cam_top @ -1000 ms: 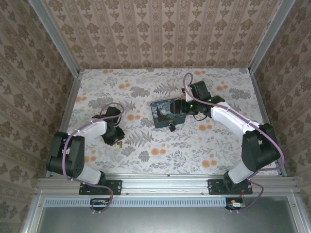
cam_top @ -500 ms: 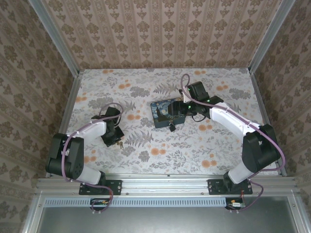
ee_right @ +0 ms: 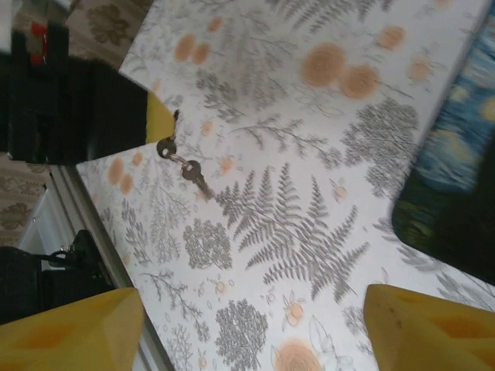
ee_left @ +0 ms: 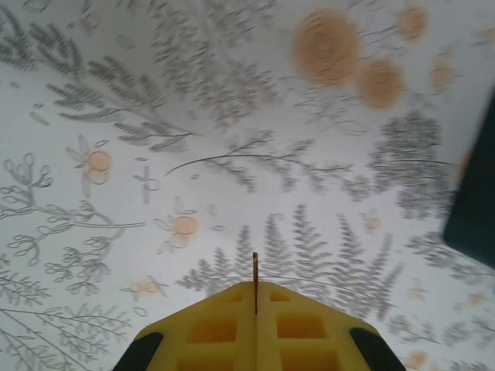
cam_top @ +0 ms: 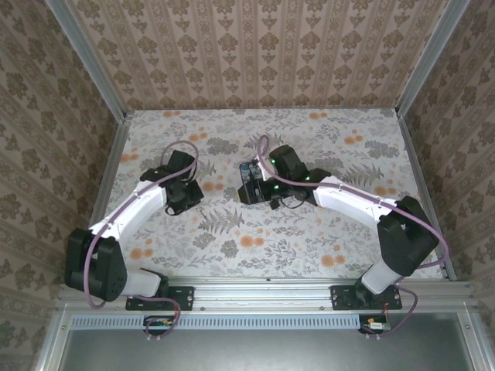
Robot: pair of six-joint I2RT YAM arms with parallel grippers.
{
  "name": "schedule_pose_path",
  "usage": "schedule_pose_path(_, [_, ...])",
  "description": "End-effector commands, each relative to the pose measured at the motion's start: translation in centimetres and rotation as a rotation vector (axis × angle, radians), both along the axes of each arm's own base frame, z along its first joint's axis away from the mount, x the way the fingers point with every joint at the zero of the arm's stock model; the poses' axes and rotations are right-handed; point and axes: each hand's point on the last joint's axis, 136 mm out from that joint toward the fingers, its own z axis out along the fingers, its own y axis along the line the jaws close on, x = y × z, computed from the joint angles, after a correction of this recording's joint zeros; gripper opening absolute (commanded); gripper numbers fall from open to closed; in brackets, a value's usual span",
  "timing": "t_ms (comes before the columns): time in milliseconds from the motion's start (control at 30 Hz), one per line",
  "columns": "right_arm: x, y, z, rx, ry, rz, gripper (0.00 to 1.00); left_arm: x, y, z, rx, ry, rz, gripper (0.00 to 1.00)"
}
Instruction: Unlock the padlock with the key
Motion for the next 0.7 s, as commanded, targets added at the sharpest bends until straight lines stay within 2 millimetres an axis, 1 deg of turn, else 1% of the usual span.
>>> schedule_pose_path(0, [-0.2, 3.4, 2.1, 0.105, -0.189, 0.026, 0.61, -0.1, -2.1, 2.9, -0.101, -0.010, -0.001, 0.00])
schedule_pose_path(33, [-0.6, 4.0, 2.4, 0.100, -0.256, 0.030, 0.55, 0.1, -3.0, 3.6, -0.149, -0.015, -0.003, 0.00])
schedule_pose_path(100, [-0.8, 4.6, 2.8, 0.079, -0.387, 0.019, 0.50, 0.3, -4.2, 4.6, -0.205, -0.009, -0.004, 0.00])
schedule_pose_path(167, [-0.9, 5.1, 3.2, 0.050, -0.520, 0.001, 0.45, 0.3, -5.1, 5.2, -0.243, 0.008, -0.001, 0.00])
schedule_pose_path(233, [-0.9, 5.4, 3.2, 0.027, -0.607, -0.016, 0.38, 0.2, -5.8, 5.7, -0.279, 0.027, 0.005, 0.00])
schedule_pose_path(300, [-0.6, 5.4, 2.9, 0.005, -0.665, -0.030, 0.34, 0.2, -6.2, 6.0, -0.302, 0.044, 0.018, 0.00])
schedule_pose_path(367, [-0.4, 5.6, 2.5, -0.002, -0.709, -0.029, 0.34, 0.2, -6.3, 6.2, -0.310, 0.055, 0.029, 0.00])
schedule_pose_path(433, [-0.3, 5.8, 2.6, 0.001, -0.753, -0.036, 0.34, -0.3, -7.2, 6.4, -0.307, 0.064, 0.000, 0.00])
schedule_pose_path(567, [-0.4, 6.3, 2.7, 0.006, -0.841, -0.046, 0.30, -0.5, -7.4, 6.6, -0.299, 0.062, -0.001, 0.00])
schedule_pose_path(633, [-0.7, 7.0, 2.4, -0.017, -0.880, -0.021, 0.27, -0.4, -7.5, 6.7, -0.302, 0.057, 0.003, 0.00])
schedule_pose_path(667, [-0.8, 7.2, 2.1, -0.029, -0.895, -0.010, 0.27, -0.4, -7.5, 6.7, -0.304, 0.053, 0.003, 0.00])
